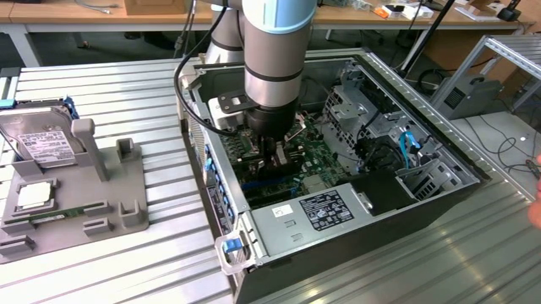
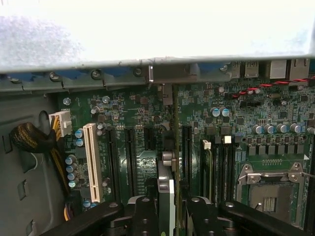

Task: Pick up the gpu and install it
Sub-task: 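Insert the gpu into the slot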

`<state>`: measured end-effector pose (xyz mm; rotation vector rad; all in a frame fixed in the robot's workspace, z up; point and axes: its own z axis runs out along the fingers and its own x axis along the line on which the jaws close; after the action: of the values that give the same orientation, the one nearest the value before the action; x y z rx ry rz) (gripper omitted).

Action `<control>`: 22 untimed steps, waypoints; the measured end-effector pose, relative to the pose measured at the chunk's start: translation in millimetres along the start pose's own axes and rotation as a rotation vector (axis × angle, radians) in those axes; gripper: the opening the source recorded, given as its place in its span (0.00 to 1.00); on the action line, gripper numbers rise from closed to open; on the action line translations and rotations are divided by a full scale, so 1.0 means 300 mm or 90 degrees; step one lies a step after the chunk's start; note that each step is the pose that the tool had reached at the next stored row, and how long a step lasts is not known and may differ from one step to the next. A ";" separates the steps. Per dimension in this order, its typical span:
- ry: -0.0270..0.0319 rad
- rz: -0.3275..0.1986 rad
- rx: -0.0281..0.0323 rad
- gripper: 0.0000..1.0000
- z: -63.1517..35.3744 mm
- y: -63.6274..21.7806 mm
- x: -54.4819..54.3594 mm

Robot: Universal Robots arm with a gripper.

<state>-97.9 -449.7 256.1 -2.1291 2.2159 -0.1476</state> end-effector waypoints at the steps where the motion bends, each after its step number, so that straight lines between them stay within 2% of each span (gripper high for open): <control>1: -0.0001 0.000 0.0000 0.27 0.000 0.000 0.000; 22: -0.0005 -0.003 0.0000 0.27 0.014 0.001 0.000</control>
<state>-97.8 -449.7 251.9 -2.1348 2.2100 -0.1471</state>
